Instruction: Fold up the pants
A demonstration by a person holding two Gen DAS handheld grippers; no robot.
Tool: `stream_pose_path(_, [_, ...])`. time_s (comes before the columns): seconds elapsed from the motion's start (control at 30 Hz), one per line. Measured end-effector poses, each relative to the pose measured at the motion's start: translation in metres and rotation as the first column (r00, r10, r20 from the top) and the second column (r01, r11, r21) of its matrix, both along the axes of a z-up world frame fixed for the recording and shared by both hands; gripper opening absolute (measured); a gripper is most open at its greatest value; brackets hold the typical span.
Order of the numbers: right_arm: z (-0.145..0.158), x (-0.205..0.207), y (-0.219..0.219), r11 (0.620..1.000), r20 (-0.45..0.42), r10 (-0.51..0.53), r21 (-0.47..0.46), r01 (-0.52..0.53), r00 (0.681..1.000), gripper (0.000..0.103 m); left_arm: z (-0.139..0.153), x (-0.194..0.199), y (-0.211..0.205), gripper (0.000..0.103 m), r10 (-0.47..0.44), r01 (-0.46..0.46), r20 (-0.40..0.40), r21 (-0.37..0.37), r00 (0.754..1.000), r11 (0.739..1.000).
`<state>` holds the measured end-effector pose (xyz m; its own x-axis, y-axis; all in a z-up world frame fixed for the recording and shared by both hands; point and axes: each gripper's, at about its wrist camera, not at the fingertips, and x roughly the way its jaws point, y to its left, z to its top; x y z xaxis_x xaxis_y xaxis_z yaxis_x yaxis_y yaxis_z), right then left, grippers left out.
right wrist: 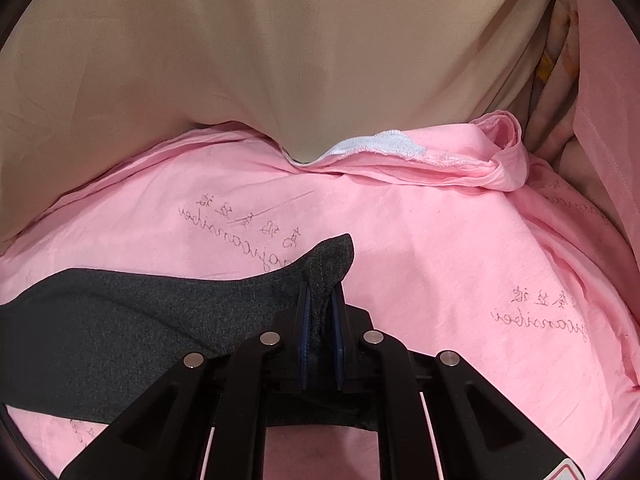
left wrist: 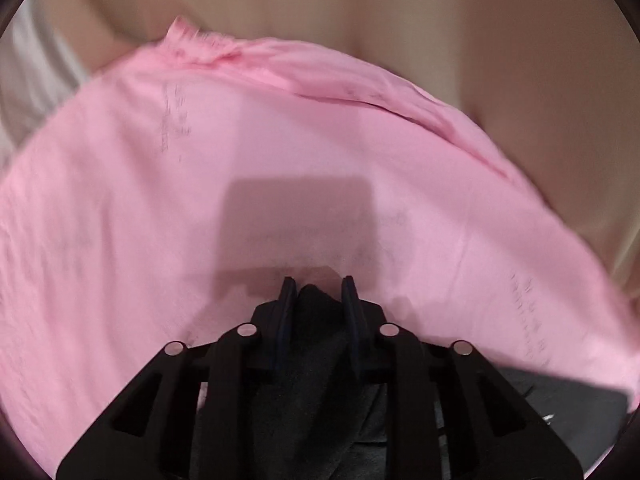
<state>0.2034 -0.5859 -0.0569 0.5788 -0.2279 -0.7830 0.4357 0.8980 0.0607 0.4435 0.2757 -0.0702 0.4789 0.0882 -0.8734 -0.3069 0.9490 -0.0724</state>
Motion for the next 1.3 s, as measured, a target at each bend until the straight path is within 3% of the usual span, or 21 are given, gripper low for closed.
stream_pose_path(0.03, [0.0,-0.001,0.001,1.0,0.007,-0.003,-0.002,0.003,1.0,0.008,0.005,-0.004,-0.002,0.011,-0.001,0.001,0.016,0.011,1.0,1.0])
stream_pose_path(0.17, [0.013,-0.011,0.003,1.0,0.053,-0.007,-0.002,0.007,0.999,0.008,0.036,-0.03,0.002,0.008,0.028,-0.024,0.122,-0.028,0.992,0.999])
stream_pose_path(0.3, [0.041,-0.037,0.009,1.0,0.12,0.01,-0.007,-0.009,0.993,0.008,0.092,-0.089,0.007,0.008,-0.006,0.021,0.242,-0.056,0.97,0.998])
stream_pose_path(0.43, [0.078,-0.095,0.019,0.999,0.209,0.039,-0.024,-0.035,0.977,0.008,0.133,-0.162,0.012,0.008,-0.055,0.079,0.314,-0.064,0.948,0.995])
stream_pose_path(0.57, [0.095,-0.156,0.027,0.998,0.247,0.056,-0.053,-0.044,0.967,0.008,0.156,-0.235,0.013,0.008,-0.09,0.107,0.347,-0.029,0.934,0.994])
stream_pose_path(0.73, [0.063,-0.223,0.027,0.999,0.178,0.031,-0.041,-0.025,0.983,0.008,0.124,-0.302,0.028,0.008,-0.066,0.085,0.267,-0.06,0.961,0.995])
stream_pose_path(0.87, [0.014,-0.246,0.019,1.0,0.083,-0.006,0.016,0.004,0.997,0.01,0.058,-0.313,0.045,0.008,-0.019,0.035,0.127,-0.124,0.992,0.992])
stream_pose_path(0.93, [0.008,-0.257,0.015,0.998,0.082,-0.035,0.049,0.031,0.996,0.02,0.038,-0.317,0.051,0.01,0.003,0.011,0.103,-0.138,0.995,0.99])
stream_pose_path(0.97, [0.012,-0.264,0.013,0.997,0.103,-0.062,0.061,0.056,0.993,0.031,0.035,-0.323,0.05,0.01,0.015,-0.001,0.102,-0.144,0.995,0.99])
stream_pose_path(1.0, [0.019,-0.271,0.012,0.995,0.126,-0.092,0.059,0.085,0.988,0.049,0.033,-0.327,0.052,0.012,0.034,-0.016,0.106,-0.161,0.994,0.987])
stream_pose_path(1.07, [0.034,-0.289,0.015,0.991,0.16,-0.126,0.053,0.119,0.979,0.063,0.038,-0.338,0.055,0.023,0.067,-0.037,0.129,-0.223,0.989,0.974])
stream_pose_path(1.13, [0.047,-0.31,0.026,0.99,0.193,-0.125,0.088,0.11,0.973,0.063,0.046,-0.346,0.054,0.057,0.073,-0.024,0.158,-0.294,0.985,0.956])
stream_pose_path(1.2, [0.056,-0.325,0.04,0.987,0.239,-0.117,0.139,0.085,0.964,0.063,0.051,-0.354,0.049,0.074,0.077,-0.01,0.179,-0.344,0.981,0.939])
stream_pose_path(1.3, [0.055,-0.328,0.061,0.96,0.285,-0.094,0.281,0.011,0.954,0.063,0.052,-0.354,0.033,0.081,0.073,0.01,0.196,-0.395,0.978,0.919])
